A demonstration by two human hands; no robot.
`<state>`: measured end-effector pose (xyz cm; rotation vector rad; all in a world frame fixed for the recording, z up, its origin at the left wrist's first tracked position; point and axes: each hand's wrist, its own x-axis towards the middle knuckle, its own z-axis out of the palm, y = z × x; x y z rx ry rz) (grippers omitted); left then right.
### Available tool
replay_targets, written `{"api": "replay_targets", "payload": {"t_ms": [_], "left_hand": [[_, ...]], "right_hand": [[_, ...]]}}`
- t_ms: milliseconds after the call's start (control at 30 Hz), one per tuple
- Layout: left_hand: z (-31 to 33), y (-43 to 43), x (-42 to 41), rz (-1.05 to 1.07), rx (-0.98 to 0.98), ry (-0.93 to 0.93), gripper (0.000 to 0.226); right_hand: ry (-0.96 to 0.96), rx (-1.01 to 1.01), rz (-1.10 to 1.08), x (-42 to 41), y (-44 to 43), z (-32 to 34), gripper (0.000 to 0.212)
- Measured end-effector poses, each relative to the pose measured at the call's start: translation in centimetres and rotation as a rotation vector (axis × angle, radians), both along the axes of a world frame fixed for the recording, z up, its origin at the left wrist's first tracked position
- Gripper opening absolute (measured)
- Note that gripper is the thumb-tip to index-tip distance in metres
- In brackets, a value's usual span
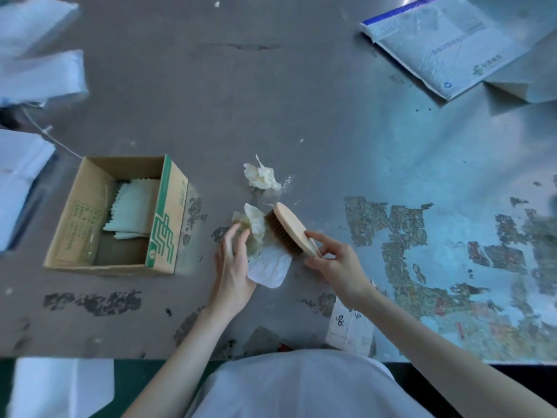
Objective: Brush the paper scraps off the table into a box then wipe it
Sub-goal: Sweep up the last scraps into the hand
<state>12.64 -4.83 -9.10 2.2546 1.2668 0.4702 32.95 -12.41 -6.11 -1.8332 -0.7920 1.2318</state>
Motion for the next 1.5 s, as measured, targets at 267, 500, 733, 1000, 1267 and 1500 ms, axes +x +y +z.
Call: {"api": "replay_targets", "payload": {"t_ms": [267,500,733,1000,1267,1500], "left_hand": [[0.7,-0.7,-2.5,0.086,-0.009,-0.065,0.070],[1.6,-1.8,-1.8,0.221,-0.074,-0.148,0.051],[0.1,-1.8,-0.8,0.166,-0.003,0.317,0.106],[-0.7,-0.7,-1.1,0.086,-0.044,0.133,0.103],[-0.4,-0.2,-1.2,0.081,0.001,0.122,0.100],[-0.5,-0.3,-1.8,0.089,-0.006,0.122,0.100]], "right_hand": [[-0.109,0.149,-0.074,2.6,4.1,3.0,0.056],[-0.329,0.170,-0.002,3.6,12.7,4.1,0.054],[-0.484,0.100,0.281,2.4,13.0,3.2,0.055],[-0.383,0.097,0.366,1.8,6.8,3.9,0.051],[-0.083,0.148,0.165,1.2,4.6,2.4,0.052],[-0.221,0.230,-0.010,2.6,9.8,3.7,0.055]]}}
